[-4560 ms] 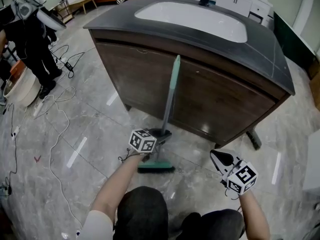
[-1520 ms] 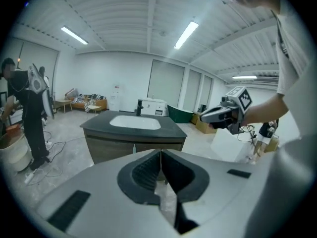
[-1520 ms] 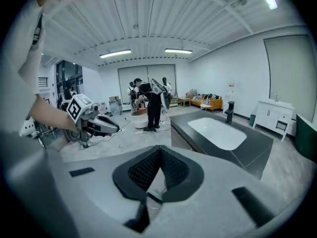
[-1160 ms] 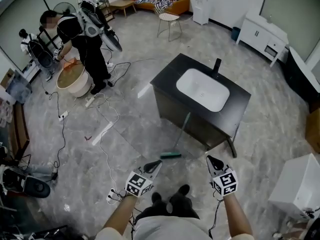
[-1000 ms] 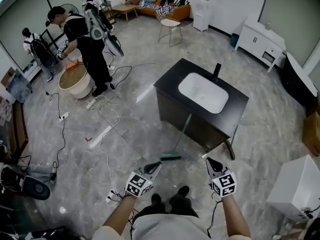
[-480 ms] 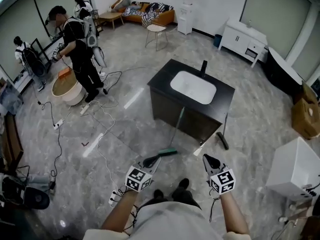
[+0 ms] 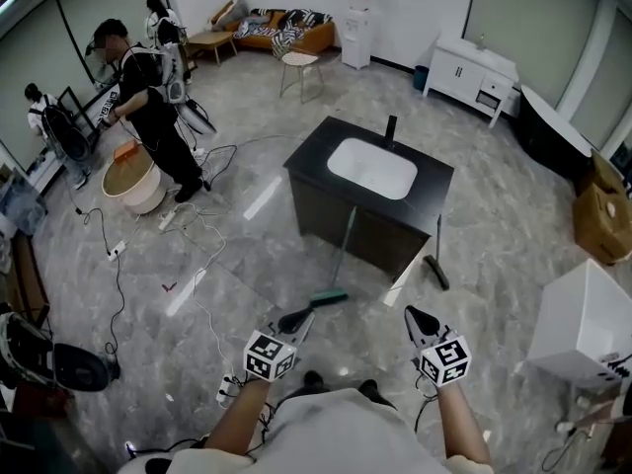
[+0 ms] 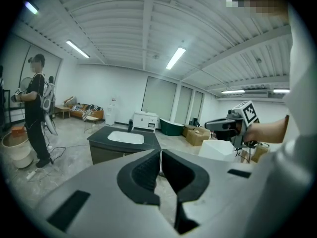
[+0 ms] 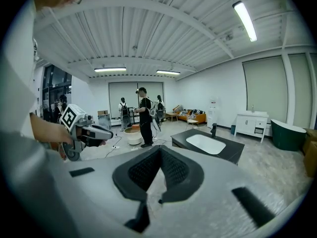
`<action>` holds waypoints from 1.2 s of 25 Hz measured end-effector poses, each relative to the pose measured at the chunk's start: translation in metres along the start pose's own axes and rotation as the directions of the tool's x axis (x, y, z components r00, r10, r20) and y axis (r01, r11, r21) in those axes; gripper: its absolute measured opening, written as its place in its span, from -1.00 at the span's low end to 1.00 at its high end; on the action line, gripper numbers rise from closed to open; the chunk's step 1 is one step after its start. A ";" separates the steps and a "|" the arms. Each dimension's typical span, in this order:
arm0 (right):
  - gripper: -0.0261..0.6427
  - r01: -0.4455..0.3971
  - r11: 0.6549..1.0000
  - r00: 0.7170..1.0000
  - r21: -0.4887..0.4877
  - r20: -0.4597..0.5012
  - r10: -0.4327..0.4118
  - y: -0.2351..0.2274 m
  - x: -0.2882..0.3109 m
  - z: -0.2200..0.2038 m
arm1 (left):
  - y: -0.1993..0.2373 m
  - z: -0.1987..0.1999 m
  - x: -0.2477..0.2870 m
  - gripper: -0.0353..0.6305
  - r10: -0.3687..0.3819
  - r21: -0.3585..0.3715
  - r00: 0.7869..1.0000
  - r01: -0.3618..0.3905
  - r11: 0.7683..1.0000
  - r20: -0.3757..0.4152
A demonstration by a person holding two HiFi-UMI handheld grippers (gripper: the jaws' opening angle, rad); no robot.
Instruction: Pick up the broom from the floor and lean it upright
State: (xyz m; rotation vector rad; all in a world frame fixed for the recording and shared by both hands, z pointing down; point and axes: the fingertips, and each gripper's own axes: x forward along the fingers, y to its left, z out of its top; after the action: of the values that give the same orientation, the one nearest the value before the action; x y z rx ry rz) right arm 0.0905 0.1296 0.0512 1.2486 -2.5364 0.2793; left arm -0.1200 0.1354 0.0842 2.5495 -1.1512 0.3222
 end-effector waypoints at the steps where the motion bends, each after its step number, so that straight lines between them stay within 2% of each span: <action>1: -0.94 -0.005 1.000 1.000 0.008 0.005 0.005 -0.004 -0.005 0.002 | -0.005 0.002 -0.001 -0.85 0.008 -0.008 1.000 -0.008 1.000 0.003; 5: -0.94 -0.044 0.998 0.999 0.040 0.025 0.043 -0.015 -0.027 0.011 | -0.027 0.012 -0.005 -0.85 0.039 -0.040 0.999 -0.038 0.998 0.025; 12: -0.94 -0.101 0.995 0.994 -0.006 0.045 0.101 -0.031 -0.049 0.017 | -0.051 0.020 0.004 -0.85 0.089 -0.073 0.994 -0.084 0.994 0.061; 15: -0.94 -0.130 0.991 0.990 -0.026 0.051 0.131 -0.028 -0.047 0.022 | -0.054 0.024 0.009 -0.85 0.091 -0.066 0.994 -0.087 0.994 0.062; 30: -0.94 -0.166 0.986 0.984 -0.009 0.059 0.167 -0.015 -0.037 0.027 | -0.051 0.025 0.011 -0.85 0.085 -0.066 0.995 -0.081 0.994 0.055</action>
State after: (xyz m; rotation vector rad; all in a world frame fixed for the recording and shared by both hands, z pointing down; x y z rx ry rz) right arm 0.1185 0.1397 0.0136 1.0595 -2.6962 0.2774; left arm -0.0727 0.1503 0.0542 2.4752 -1.2709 0.2288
